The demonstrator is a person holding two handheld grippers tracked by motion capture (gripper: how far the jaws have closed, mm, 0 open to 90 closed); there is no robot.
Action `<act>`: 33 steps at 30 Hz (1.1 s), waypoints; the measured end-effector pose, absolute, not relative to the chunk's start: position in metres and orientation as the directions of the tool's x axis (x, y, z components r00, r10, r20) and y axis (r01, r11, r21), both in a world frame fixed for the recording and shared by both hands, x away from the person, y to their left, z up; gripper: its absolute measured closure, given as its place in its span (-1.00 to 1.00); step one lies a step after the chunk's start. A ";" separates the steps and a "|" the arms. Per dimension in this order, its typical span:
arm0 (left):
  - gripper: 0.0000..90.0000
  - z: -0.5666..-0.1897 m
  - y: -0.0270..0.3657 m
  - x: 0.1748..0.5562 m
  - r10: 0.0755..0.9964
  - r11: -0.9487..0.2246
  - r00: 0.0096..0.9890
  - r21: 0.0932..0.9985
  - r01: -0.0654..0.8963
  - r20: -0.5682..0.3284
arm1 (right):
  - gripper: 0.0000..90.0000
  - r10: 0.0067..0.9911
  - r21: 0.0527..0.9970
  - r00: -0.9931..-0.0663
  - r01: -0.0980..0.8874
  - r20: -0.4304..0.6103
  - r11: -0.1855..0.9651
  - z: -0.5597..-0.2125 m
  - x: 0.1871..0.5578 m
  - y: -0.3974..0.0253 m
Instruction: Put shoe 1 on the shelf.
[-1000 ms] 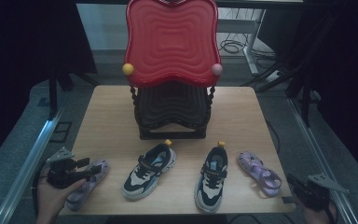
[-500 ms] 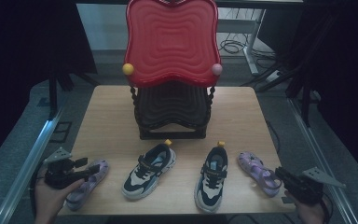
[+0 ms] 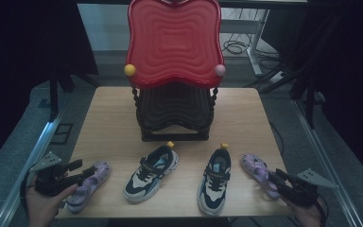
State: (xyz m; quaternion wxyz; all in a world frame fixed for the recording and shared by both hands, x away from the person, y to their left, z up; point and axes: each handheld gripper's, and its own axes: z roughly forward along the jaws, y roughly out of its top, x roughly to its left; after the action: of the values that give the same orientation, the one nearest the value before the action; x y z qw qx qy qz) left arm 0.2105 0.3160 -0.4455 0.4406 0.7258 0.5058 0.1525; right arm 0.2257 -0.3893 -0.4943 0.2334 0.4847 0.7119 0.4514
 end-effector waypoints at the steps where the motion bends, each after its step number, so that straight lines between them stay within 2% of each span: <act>1: -0.18 -0.445 0.321 0.205 0.873 -0.091 0.434 0.798 0.596 -0.224 | 0.27 0.901 0.874 -0.423 0.470 0.100 0.124 -0.494 0.225 -0.387; 7: -0.10 -0.456 0.331 0.191 0.869 -0.048 0.415 0.787 0.615 -0.271 | 0.23 0.906 0.875 -0.409 0.471 0.107 0.109 -0.495 0.222 -0.386; 23: 0.23 -0.491 0.328 0.169 0.865 -0.102 0.425 0.733 0.672 -0.268 | 0.21 0.903 0.879 -0.420 0.460 0.089 0.127 -0.495 0.221 -0.386; 33: 0.23 -0.499 0.328 0.165 0.871 -0.107 0.412 0.714 0.692 -0.268 | 0.21 0.908 0.877 -0.409 0.466 0.095 0.118 -0.497 0.221 -0.387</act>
State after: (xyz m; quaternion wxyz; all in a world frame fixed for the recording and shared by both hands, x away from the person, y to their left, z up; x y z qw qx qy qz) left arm 0.1655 0.3275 -0.4992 0.4057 0.7358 0.5308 0.1105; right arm 0.2214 -0.3869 -0.4965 0.2438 0.4859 0.7068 0.4527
